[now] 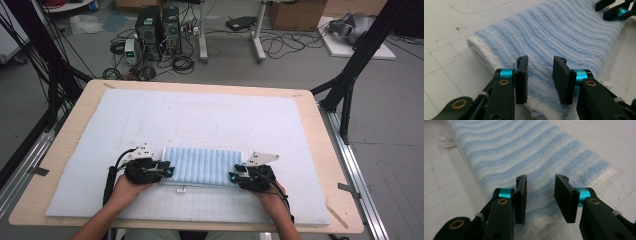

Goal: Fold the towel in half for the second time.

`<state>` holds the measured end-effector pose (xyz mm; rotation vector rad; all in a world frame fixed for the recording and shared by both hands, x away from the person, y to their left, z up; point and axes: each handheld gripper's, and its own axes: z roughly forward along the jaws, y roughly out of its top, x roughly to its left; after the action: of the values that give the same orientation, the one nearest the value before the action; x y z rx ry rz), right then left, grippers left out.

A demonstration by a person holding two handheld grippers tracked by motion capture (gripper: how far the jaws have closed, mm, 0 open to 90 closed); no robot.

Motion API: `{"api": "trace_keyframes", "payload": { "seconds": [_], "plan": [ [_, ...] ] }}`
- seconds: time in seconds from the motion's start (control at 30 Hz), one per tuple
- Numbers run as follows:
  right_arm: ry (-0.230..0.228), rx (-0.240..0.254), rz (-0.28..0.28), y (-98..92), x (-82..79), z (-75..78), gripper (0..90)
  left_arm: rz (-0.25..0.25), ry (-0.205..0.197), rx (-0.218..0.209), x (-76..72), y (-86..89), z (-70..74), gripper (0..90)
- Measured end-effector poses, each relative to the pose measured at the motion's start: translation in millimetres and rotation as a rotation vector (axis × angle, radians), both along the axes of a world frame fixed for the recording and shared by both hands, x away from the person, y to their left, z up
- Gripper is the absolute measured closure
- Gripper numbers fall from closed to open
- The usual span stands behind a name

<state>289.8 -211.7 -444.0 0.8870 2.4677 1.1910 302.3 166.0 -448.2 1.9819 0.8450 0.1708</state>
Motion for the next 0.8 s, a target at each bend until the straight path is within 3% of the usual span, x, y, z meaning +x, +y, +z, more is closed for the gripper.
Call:
{"api": "trace_keyframes", "payload": {
  "seconds": [0.1,0.2,0.27,0.4,0.47,0.53,0.67,0.8],
  "plan": [
    [-0.002,0.016,-0.012,-4.7,-2.0,1.5,57.8,-0.004,-0.013,-0.021,-0.1,3.6,2.7,61.6],
    [-0.034,0.038,-0.041,-11.3,-3.2,7.9,50.9,0.040,-0.080,-0.081,2.6,11.8,9.5,53.1],
    [-0.055,0.056,-0.089,-19.0,-3.7,12.7,43.6,0.079,-0.119,-0.106,6.0,19.7,12.9,46.9],
    [-0.091,0.077,-0.188,-37.1,-4.5,19.2,28.9,0.176,-0.138,-0.154,13.6,37.4,17.1,33.3],
    [-0.121,0.076,-0.259,-48.6,-6.1,22.4,21.5,0.234,-0.156,-0.161,15.4,45.6,21.0,28.2],
    [-0.157,0.072,-0.318,-59.0,-7.7,25.0,15.6,0.268,-0.181,-0.195,15.6,54.2,23.5,19.4],
    [-0.190,0.093,-0.413,-78.0,-9.6,28.2,11.4,0.293,-0.225,-0.230,14.5,67.2,26.6,18.5],
    [-0.205,0.100,-0.448,-90.0,-11.0,30.6,11.2,0.312,-0.250,-0.240,13.7,74.6,29.5,19.1]
  ]
}}
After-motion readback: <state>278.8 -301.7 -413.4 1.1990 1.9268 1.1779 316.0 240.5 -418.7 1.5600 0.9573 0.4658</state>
